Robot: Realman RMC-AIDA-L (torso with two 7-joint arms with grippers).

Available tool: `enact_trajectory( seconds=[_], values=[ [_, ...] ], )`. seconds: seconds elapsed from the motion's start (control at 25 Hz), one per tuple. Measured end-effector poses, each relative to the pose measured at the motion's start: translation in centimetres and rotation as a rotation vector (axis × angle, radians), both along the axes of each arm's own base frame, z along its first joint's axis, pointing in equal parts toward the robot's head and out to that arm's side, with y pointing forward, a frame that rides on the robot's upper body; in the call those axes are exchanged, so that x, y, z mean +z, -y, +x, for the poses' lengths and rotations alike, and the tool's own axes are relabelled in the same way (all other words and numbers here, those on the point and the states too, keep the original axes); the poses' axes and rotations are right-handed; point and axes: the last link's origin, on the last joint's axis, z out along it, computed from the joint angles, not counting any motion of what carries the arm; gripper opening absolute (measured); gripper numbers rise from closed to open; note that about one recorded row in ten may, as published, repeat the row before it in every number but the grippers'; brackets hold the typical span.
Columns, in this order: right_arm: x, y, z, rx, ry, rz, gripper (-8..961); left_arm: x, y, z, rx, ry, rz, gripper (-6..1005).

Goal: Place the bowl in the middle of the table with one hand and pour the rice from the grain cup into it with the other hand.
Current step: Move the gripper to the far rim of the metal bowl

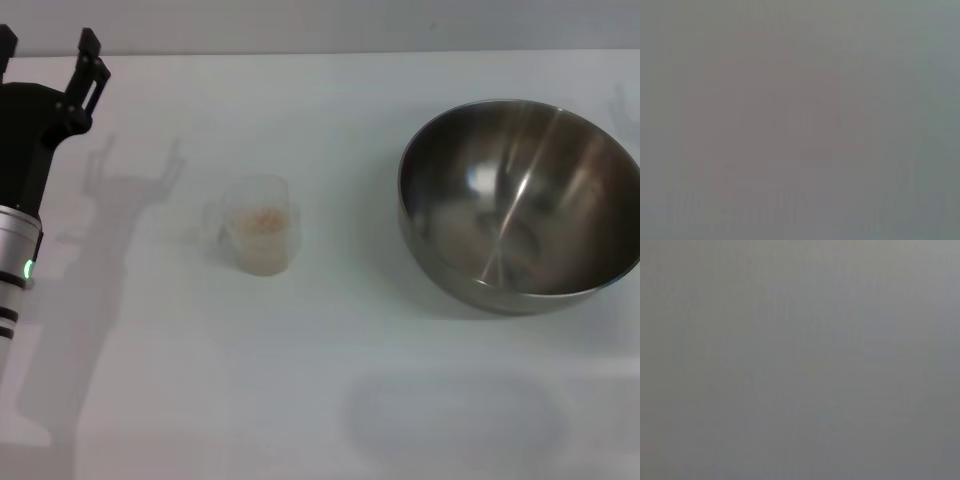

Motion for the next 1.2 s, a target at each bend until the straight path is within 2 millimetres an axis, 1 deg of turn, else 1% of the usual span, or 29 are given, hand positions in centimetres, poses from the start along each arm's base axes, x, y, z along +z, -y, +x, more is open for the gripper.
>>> enact_trajectory(
  seconds=[0.36,0.76,0.8,0.84,0.88,0.92,1.04,1.12,1.2],
  values=[
    [0.3,-0.1,-0.1,0.006,0.004,0.014,754,0.7,-0.3,0.1,-0.003,0.013,0.036,863],
    [0.3,0.0,0.0,-0.004,0.013,0.014,753,0.9,0.9,-0.6,0.007,0.021,0.057,862],
    [0.3,0.0,0.0,-0.008,0.029,0.021,753,0.9,0.9,-0.6,0.008,0.021,0.057,862],
    [0.4,0.0,-0.3,-0.024,0.099,0.056,753,0.8,1.0,-0.7,0.011,0.021,0.053,862],
    [0.4,0.0,-0.3,-0.024,0.099,0.056,753,0.8,1.0,-0.7,0.011,0.021,0.053,862],
    [0.5,0.0,-0.4,-0.033,0.136,0.075,753,0.8,1.0,-0.7,0.011,0.020,0.051,862],
    [0.6,-0.1,-1.4,-0.065,0.270,0.155,753,0.7,1.1,-0.7,0.011,0.018,0.044,862],
    [0.6,-0.2,-1.5,-0.067,0.268,0.154,753,0.6,1.1,-0.7,0.011,0.017,0.043,863],
    [0.4,-0.7,-1.7,-0.082,0.249,0.130,753,0.6,1.1,-0.7,0.011,0.016,0.042,863]
  ],
)
